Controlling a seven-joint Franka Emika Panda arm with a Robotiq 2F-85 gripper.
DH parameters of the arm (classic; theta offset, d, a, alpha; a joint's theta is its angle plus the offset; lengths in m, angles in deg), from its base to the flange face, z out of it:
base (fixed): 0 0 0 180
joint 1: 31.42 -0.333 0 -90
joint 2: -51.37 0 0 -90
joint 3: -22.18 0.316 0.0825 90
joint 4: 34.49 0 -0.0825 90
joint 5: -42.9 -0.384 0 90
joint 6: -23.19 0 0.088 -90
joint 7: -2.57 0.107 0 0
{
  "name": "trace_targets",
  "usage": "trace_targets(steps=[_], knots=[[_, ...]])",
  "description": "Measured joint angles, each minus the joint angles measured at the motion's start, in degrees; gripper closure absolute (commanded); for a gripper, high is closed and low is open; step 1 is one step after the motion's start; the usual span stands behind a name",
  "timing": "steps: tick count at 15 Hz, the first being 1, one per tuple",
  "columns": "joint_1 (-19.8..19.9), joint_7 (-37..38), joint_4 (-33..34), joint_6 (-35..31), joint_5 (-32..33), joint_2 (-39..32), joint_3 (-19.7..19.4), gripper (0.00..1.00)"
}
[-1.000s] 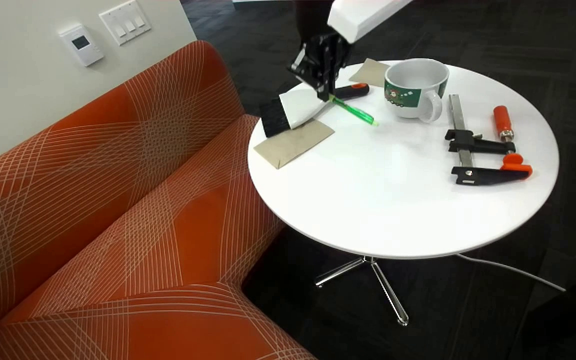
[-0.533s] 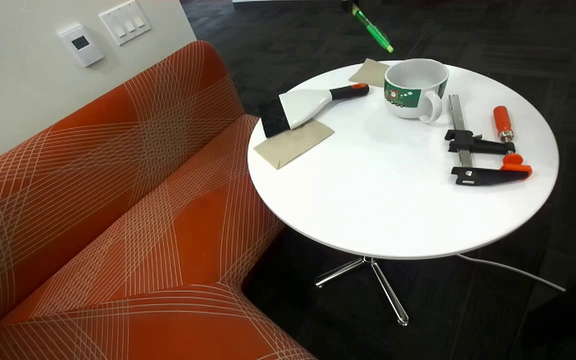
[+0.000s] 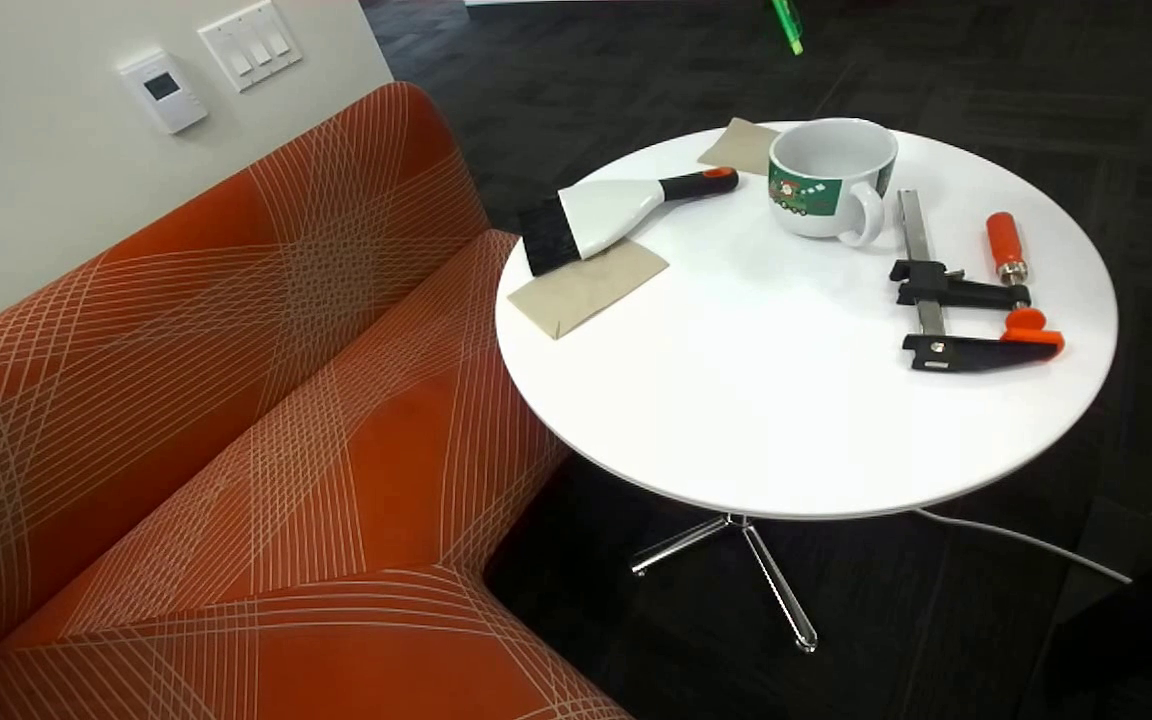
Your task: Put the green pen in the mug
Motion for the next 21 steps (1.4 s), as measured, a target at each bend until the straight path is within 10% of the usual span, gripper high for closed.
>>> trace_targets(steps=[8,17,18,21], knots=[[9.71,15.53,-1.10,3.90,9.86,-5.30,8.19,0.97],[11.78,21.55,0.08,5.29,10.70,-12.01,10.20,0.97],[11.78,22.35,0.36,5.67,10.99,-12.43,10.33,0.63],[11.79,23.09,1.08,6.46,11.05,-13.48,10.91,0.48]])
